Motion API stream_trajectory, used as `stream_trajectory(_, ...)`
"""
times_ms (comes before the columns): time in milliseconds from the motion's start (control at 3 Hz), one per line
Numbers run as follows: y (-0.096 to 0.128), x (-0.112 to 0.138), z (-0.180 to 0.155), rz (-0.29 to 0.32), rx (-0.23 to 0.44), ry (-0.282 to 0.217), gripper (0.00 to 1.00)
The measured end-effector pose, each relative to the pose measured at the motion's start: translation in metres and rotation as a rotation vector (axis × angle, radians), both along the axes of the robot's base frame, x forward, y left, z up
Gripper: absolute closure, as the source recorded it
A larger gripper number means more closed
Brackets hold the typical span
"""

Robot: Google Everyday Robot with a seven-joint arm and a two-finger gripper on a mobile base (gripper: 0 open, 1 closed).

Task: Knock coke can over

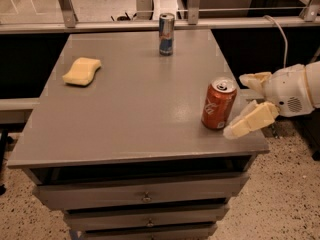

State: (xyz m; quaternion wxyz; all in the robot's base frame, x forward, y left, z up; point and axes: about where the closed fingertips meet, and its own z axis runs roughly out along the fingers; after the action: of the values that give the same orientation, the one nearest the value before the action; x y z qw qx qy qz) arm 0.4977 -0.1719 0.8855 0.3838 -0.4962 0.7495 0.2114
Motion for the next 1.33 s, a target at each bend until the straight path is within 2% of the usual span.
stream_trajectory(667,0.053,-0.002,-0.020,0.086,0.208,0.012,0.00)
stream_trajectory(1000,0.089,0.002,-0.015,0.150,0.265,-0.003,0.00)
stream_trajectory(1333,0.128,0.010,-0.002,0.222,0.259,-0.048,0.00)
